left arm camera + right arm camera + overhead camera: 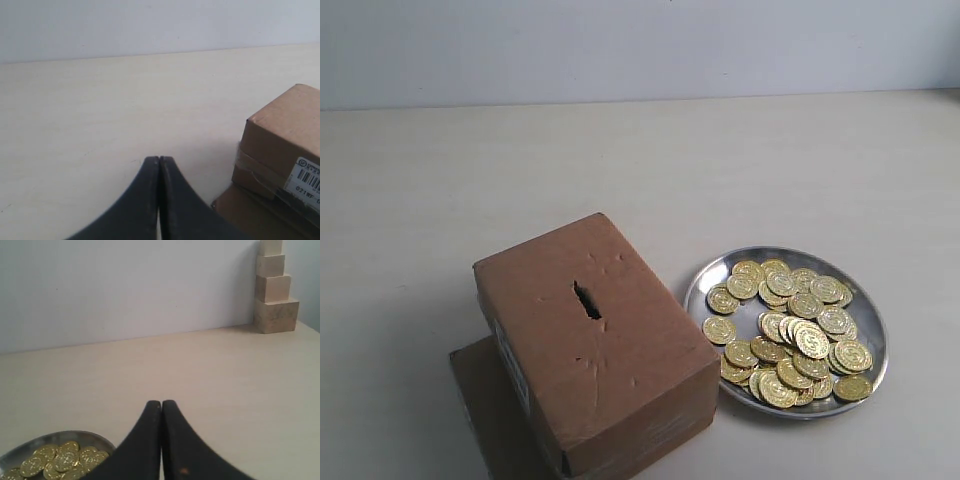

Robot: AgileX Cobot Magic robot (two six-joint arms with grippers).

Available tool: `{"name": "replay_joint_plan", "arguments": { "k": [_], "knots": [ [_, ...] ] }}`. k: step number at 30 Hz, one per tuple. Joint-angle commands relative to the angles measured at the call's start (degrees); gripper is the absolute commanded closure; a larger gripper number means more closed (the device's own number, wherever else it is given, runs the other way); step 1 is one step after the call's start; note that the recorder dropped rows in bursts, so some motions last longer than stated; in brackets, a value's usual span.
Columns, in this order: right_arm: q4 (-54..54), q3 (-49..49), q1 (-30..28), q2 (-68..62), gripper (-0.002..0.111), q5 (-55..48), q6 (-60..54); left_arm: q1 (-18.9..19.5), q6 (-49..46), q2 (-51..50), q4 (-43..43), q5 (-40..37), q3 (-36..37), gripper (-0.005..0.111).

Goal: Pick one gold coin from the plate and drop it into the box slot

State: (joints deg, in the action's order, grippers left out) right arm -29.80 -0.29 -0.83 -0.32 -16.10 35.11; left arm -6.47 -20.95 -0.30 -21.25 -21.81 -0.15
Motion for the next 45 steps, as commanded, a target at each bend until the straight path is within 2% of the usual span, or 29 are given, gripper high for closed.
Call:
{"name": "replay_joint_plan", "arguments": {
  "k": [1, 6, 10, 12, 16, 28, 45],
  "knots": [
    [-1.5, 0.3, -0.1, 0.3, 0.108, -0.6, -3.3, 0.1, 0.1, 0.3, -0.5, 0.7, 0.2, 0.107],
    [8.3, 0.3, -0.1, 0.3, 0.108, -0.1, -17.0, 0.1, 0.1, 0.3, -0.5, 0.7, 0.2, 0.107],
    [27.7, 0.3, -0.1, 0.3, 0.108, 0.1, -38.7, 0.1, 0.2, 0.3, -0.5, 0.7, 0.2, 0.107],
    [32.4, 0.3, -0.1, 0.3, 0.108, 0.1, -45.9, 0.1, 0.2, 0.3, -0.5, 0.7, 0.2, 0.107],
    [32.4, 0.3, -0.1, 0.3, 0.108, -0.5, -46.3, 0.1, 0.2, 0.3, -0.5, 0.7, 0.2, 0.107],
    [28.3, 0.3, -0.1, 0.3, 0.108, -1.0, -37.5, 0.1, 0.0, 0.3, -0.5, 0.7, 0.2, 0.107],
    [28.0, 0.3, -0.1, 0.3, 0.108, -1.0, -36.6, 0.1, 0.0, 0.3, -0.5, 0.7, 0.2, 0.107]
  ]
}}
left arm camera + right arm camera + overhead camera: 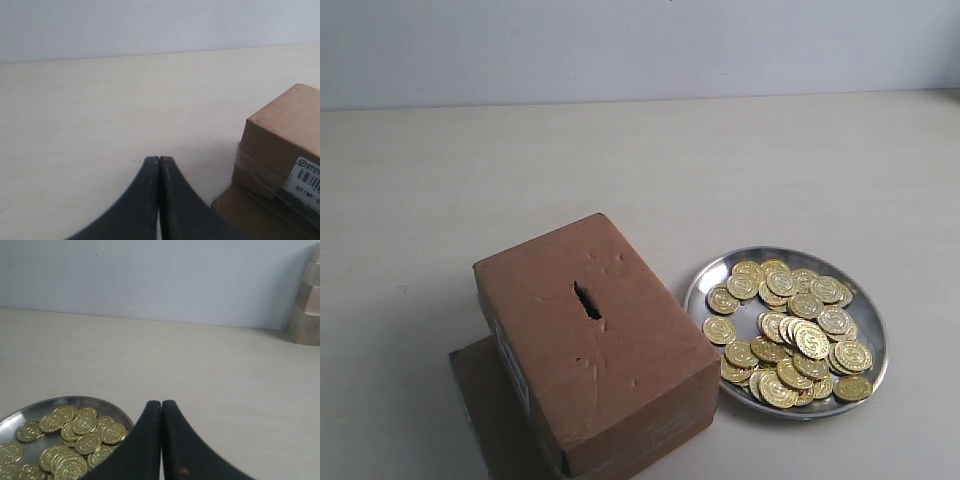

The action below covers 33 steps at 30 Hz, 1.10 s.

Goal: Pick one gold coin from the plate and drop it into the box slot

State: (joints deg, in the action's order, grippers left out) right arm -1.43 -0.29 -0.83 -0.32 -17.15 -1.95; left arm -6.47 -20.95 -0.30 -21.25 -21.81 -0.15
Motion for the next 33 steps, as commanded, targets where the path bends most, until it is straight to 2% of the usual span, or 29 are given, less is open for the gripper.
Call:
{"name": "replay_joint_plan", "arguments": {
  "k": [1, 30, 33],
  "knots": [
    [-0.4, 0.3, 0.1, 0.3, 0.108, 0.0, 0.4, 0.1, 0.0, 0.3, -0.5, 0.7, 0.2, 0.107],
    [-0.4, 0.3, 2.2, 0.3, 0.108, 0.3, 0.4, 0.1, 0.0, 0.3, -0.5, 0.7, 0.2, 0.107],
    [2.3, 0.3, 2.2, 0.3, 0.108, 0.1, 3.9, 0.1, 0.0, 0.3, -0.5, 0.7, 0.2, 0.107]
  ]
}}
